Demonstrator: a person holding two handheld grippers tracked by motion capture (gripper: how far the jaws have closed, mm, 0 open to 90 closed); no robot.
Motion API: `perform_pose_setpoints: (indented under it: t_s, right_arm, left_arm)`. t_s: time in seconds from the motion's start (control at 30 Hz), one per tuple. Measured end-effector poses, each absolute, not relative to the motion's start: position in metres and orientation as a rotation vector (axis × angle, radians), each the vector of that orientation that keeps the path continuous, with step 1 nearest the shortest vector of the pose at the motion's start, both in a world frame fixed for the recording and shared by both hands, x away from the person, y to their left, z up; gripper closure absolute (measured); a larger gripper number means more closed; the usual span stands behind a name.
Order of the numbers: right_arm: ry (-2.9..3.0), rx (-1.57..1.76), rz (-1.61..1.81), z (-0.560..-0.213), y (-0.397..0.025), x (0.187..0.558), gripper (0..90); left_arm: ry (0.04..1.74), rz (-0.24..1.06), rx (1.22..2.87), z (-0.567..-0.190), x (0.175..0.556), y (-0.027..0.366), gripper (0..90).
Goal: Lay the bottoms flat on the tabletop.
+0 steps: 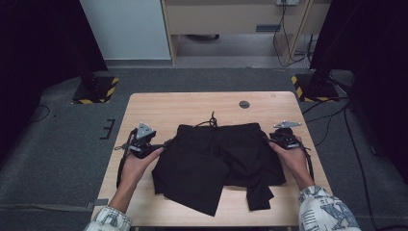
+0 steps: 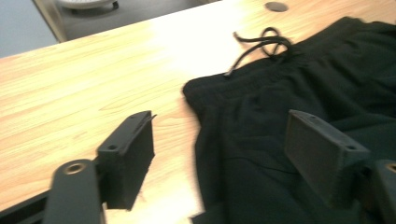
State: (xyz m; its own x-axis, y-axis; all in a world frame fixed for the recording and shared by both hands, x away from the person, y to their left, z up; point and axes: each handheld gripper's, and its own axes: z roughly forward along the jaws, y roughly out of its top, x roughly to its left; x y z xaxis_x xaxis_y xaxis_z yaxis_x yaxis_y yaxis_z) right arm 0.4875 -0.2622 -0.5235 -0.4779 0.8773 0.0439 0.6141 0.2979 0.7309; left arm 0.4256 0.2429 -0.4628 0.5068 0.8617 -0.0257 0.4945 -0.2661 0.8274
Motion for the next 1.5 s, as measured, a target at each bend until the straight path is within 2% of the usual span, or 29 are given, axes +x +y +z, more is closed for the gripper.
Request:
perform_pose_setpoints:
  t_s: [0.03,0.07,0.23,0.27,0.47,0.57,0.73,0.8,0.97,1.23,1.27,1.3,1.33,1.4,1.43,1.5]
  right_arm:
    - [2.214,1.343,1.0,-0.526,-0.262,0.489,58.3]
    - [2.229,1.345,1.002,-0.53,-0.262,0.49,58.3]
    - [2.214,1.332,1.043,-0.534,-0.259,0.493,60.8]
    - [2.219,1.311,1.026,-0.534,-0.256,0.492,64.6]
    - [2.25,1.283,0.985,-0.531,-0.25,0.492,73.9]
    - [2.254,1.279,0.97,-0.53,-0.249,0.492,75.6]
    - [2.26,1.284,0.958,-0.53,-0.248,0.493,76.9]
    - [2.261,1.286,0.948,-0.529,-0.246,0.493,77.4]
    - [2.285,1.294,0.915,-0.526,-0.244,0.495,78.7]
    - [2.272,1.327,0.952,-0.527,-0.245,0.498,77.6]
    - [2.272,1.332,0.958,-0.527,-0.246,0.499,75.9]
    - [2.26,1.35,0.976,-0.528,-0.246,0.501,70.1]
    - [2.26,1.35,0.976,-0.528,-0.246,0.501,70.1]
    - [2.245,1.366,1.006,-0.529,-0.245,0.503,61.9]
    - [2.243,1.367,1.017,-0.53,-0.244,0.503,61.5]
    - [2.245,1.339,1.008,-0.531,-0.241,0.504,67.5]
  left_arm:
    - [1.124,0.557,1.927,-0.465,0.429,0.244,26.2]
    - [1.127,0.555,1.934,-0.468,0.433,0.244,31.2]
    - [1.168,0.532,1.989,-0.485,0.458,0.244,35.1]
    - [1.176,0.501,1.993,-0.492,0.467,0.243,36.8]
    - [1.155,0.468,2.036,-0.5,0.486,0.227,34.8]
    - [1.144,0.493,2.042,-0.501,0.49,0.22,36.6]
    - [1.17,0.462,2.071,-0.509,0.501,0.212,38.1]
    - [1.188,0.482,2.078,-0.513,0.504,0.212,42.4]
    - [1.213,0.463,2.108,-0.525,0.51,0.215,43.2]
    - [1.187,0.472,2.094,-0.529,0.514,0.218,39.8]
    - [1.191,0.462,2.089,-0.529,0.514,0.218,38.6]
    - [1.189,0.448,2.089,-0.528,0.513,0.217,34.5]
    - [1.185,0.449,2.089,-0.528,0.512,0.217,34.5]
    - [1.171,0.456,2.091,-0.527,0.51,0.215,33.6]
    - [1.167,0.455,2.091,-0.528,0.509,0.215,33.5]
    - [1.173,0.445,2.092,-0.529,0.509,0.215,37.8]
